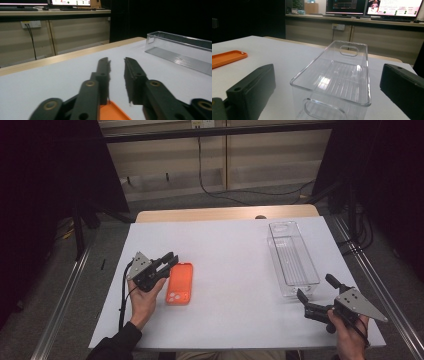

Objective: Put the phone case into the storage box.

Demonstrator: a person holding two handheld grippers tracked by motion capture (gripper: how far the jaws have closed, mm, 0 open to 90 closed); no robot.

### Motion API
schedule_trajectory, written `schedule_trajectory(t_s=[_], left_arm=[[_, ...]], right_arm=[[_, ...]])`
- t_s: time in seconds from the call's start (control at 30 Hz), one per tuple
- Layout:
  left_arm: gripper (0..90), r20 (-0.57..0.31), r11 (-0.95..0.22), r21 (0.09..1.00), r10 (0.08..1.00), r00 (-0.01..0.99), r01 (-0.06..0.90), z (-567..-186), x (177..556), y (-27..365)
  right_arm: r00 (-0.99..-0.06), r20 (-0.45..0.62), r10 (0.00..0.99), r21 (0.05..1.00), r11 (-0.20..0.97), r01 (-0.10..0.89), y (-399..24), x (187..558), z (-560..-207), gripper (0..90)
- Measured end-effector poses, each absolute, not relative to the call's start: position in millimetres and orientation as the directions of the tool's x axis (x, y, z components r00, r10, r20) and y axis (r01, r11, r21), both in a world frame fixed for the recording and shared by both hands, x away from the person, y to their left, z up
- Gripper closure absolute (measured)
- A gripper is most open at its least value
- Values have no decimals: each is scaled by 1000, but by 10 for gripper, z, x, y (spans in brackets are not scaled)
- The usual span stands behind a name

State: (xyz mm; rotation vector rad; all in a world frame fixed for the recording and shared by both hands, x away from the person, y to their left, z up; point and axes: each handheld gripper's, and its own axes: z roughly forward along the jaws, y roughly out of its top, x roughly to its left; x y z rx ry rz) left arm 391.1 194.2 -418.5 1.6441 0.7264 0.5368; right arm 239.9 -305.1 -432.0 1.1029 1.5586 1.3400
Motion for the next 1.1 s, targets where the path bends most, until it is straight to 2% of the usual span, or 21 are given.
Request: schedule_trajectory(t_s=[0.07, 0.1, 0.37, 0.73, 0.97, 1.1], left_arm=[[882, -39, -117, 979, 698, 715, 168, -4183, 3914, 1929], [900, -34, -129, 977, 696, 717, 172, -4179, 3918, 1923], [900, -62, -159, 963, 661, 748, 220, -4142, 3947, 1819], [900, -66, -281, 915, 601, 796, 288, -4092, 3965, 1648], [900, -93, -324, 880, 598, 796, 346, -4101, 4096, 1605], [900, -73, -367, 856, 611, 788, 364, -4106, 4156, 1576]], right_arm=[[-311, -22, 950, 991, 62, 119, -3053, 2399, -4319, 0], [-311, -22, 950, 991, 62, 119, -3055, 2399, -4319, 0], [-308, -23, 951, 991, 62, 118, -3056, 2396, -4315, 0], [-310, -23, 950, 991, 63, 117, -3058, 2397, -4317, 0], [-313, -24, 949, 991, 64, 118, -3054, 2398, -4317, 0], [-313, -26, 949, 991, 65, 118, -3056, 2400, -4318, 0]])
